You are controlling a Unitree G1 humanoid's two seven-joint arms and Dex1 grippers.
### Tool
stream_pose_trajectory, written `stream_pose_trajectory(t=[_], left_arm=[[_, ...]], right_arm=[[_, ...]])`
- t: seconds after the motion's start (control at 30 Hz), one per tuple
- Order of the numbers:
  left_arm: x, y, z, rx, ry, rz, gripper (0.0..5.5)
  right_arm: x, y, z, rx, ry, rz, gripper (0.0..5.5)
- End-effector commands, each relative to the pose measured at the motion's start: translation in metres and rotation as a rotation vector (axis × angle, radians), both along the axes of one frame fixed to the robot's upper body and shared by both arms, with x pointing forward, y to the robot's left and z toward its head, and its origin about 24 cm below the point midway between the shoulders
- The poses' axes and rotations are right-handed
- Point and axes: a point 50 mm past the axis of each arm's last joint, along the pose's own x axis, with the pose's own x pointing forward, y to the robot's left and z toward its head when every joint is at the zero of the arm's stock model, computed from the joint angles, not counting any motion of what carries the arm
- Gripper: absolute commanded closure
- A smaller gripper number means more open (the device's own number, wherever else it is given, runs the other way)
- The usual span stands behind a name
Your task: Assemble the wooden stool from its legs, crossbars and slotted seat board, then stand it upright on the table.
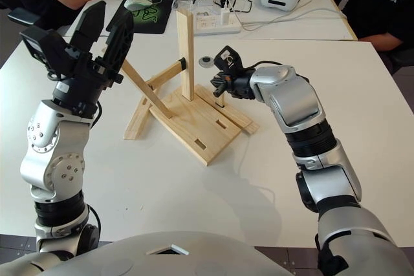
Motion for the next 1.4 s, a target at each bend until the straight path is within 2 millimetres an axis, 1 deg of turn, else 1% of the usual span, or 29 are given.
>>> stream_pose_trajectory(t=[0.03,0.13,0.2,0.33,0.47,0.6,0.7,0.83,0.87,0.9,1.13,1.2,1.3,1.37,1.4], left_arm=[[0.002,-0.001,0.003,0.012,-0.002,-0.02,2.68],[0.003,0.0,0.001,0.017,0.005,-0.027,2.68],[0.003,0.0,0.002,0.02,0.005,-0.033,2.68],[0.005,0.0,0.002,0.023,0.004,-0.045,2.68],[0.006,-0.002,0.002,0.025,0.006,-0.054,2.68],[0.007,-0.001,0.003,0.029,0.003,-0.061,2.68],[0.008,-0.002,0.003,0.03,0.003,-0.066,2.68],[0.008,-0.003,0.003,0.031,0.005,-0.075,2.68],[0.008,-0.003,0.003,0.031,0.005,-0.076,2.68],[0.008,-0.003,0.002,0.031,0.006,-0.076,2.68],[0.007,-0.003,0.001,0.025,0.012,-0.074,2.68],[0.006,-0.002,0.001,0.023,0.012,-0.068,2.68],[0.005,-0.001,-0.001,0.018,0.018,-0.061,2.68],[0.005,-0.001,-0.001,0.016,0.02,-0.06,2.68],[0.004,-0.001,-0.002,0.017,0.022,-0.062,2.68]], right_arm=[[-0.019,-0.014,-0.062,-0.064,0.256,-0.073,5.04],[-0.016,-0.012,-0.055,-0.046,0.233,-0.074,5.04],[-0.017,-0.018,-0.054,-0.049,0.228,-0.095,5.04],[-0.021,-0.026,-0.055,-0.037,0.238,-0.13,5.04],[-0.019,-0.028,-0.057,-0.038,0.233,-0.145,5.04],[-0.024,-0.033,-0.061,-0.04,0.236,-0.161,5.04],[-0.025,-0.03,-0.058,-0.028,0.231,-0.147,5.04],[-0.02,-0.026,-0.052,-0.011,0.19,-0.15,5.04],[-0.019,-0.026,-0.05,-0.004,0.182,-0.151,4.67],[-0.018,-0.026,-0.048,0.0,0.174,-0.152,4.66],[-0.011,-0.02,-0.034,0.07,0.109,-0.17,3.59],[-0.01,-0.024,-0.03,0.076,0.085,-0.187,3.59],[-0.013,-0.039,-0.025,0.055,0.082,-0.205,3.59],[-0.016,-0.044,-0.023,0.057,0.092,-0.203,3.59],[-0.021,-0.055,-0.023,0.031,0.111,-0.197,3.59]])
